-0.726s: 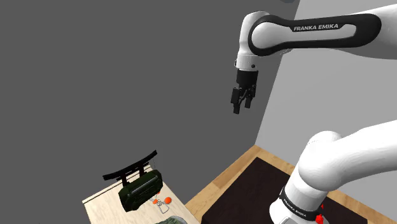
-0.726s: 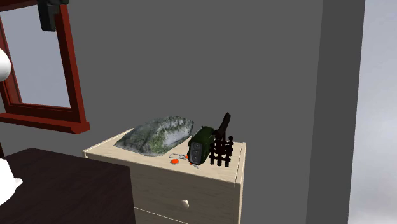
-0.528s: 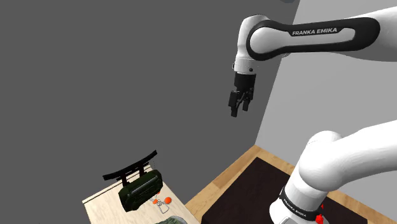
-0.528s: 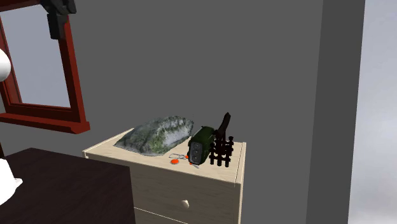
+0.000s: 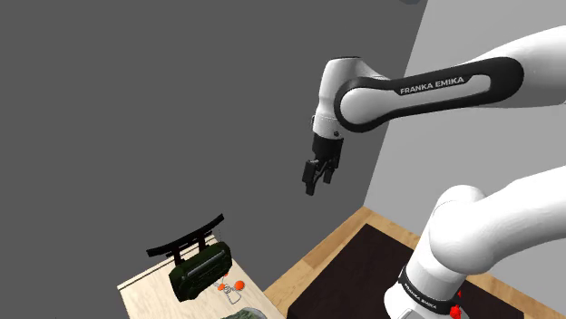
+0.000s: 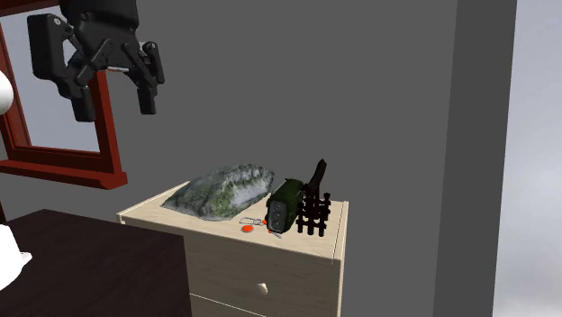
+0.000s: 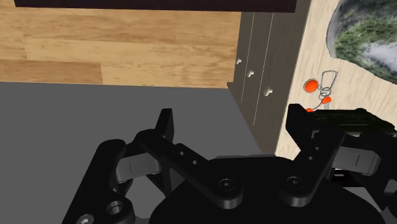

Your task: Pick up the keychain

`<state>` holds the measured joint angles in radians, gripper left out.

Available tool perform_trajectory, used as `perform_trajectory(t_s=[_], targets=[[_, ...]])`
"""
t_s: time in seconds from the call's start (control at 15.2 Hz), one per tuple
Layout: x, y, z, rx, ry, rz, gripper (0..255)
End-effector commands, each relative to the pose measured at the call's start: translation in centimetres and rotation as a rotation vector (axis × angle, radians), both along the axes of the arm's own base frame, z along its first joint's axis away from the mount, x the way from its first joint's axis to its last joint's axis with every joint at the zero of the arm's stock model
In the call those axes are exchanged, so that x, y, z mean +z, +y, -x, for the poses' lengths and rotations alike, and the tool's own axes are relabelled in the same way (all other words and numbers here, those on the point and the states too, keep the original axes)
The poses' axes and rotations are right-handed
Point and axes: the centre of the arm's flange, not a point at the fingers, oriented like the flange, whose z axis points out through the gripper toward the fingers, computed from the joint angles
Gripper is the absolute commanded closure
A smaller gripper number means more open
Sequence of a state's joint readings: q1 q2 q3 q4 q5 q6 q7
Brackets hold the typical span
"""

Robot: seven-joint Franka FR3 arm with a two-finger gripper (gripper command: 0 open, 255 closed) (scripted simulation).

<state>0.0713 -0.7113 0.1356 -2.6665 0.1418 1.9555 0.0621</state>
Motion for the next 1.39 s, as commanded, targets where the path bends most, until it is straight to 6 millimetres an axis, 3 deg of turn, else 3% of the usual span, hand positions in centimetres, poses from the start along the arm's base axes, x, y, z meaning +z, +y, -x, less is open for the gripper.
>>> perform_trajectory(t_s=[0.0,1.32], targets=[[-1.8,2.0,0.0,0.010,-0.026,-0.004,0],[-19.5,20.4,-2.9,0.120,-0.249,-0.029,0]])
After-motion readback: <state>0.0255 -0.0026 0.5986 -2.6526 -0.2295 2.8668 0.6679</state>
